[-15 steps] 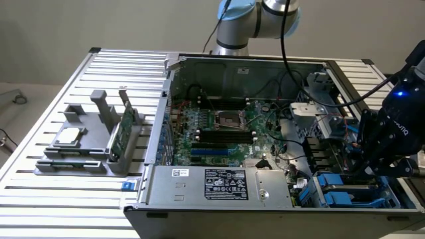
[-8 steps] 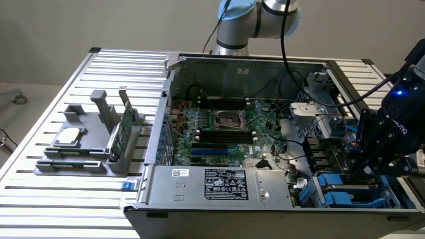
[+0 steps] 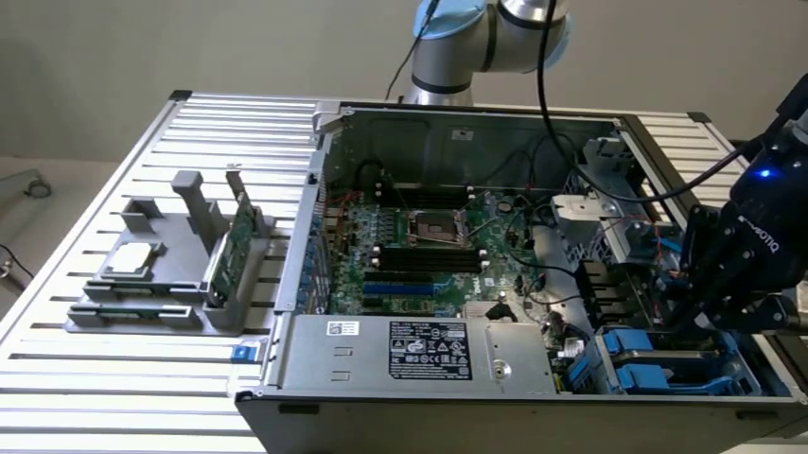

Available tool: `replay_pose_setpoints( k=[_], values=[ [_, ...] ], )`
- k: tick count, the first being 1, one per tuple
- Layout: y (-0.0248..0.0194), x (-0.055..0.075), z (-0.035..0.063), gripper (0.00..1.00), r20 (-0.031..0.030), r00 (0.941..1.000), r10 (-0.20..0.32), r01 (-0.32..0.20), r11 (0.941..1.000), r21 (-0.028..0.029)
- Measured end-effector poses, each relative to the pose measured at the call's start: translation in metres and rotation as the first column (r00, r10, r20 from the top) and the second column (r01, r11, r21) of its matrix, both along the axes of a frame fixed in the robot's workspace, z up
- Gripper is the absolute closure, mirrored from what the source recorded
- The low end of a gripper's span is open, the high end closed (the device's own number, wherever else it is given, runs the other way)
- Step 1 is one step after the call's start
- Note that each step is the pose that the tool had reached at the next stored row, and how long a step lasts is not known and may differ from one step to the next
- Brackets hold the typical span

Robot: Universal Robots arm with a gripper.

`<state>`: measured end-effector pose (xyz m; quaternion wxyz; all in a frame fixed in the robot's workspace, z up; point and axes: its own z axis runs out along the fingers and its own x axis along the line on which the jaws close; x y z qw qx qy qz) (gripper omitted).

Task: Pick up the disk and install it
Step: 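Insert the first disk wire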

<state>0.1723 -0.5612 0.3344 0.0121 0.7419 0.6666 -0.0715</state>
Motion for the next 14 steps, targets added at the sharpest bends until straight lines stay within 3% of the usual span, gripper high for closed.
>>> replay_pose_setpoints(
  k=[5, 9, 14],
  values=[
    [0.0, 0.002, -0.0001, 0.84, -0.0133, 0.9999, 0.0, 0.0, 1.0, -0.0005],
    [0.0, 0.0024, -0.0001, 0.84, -0.0301, 0.9995, 0.0, 0.0, 1.0, -0.0009],
    [0.0, 0.0058, -0.0001, 0.84, -0.0366, 0.9993, 0.0, 0.0, 1.0, -0.0009]
  ],
)
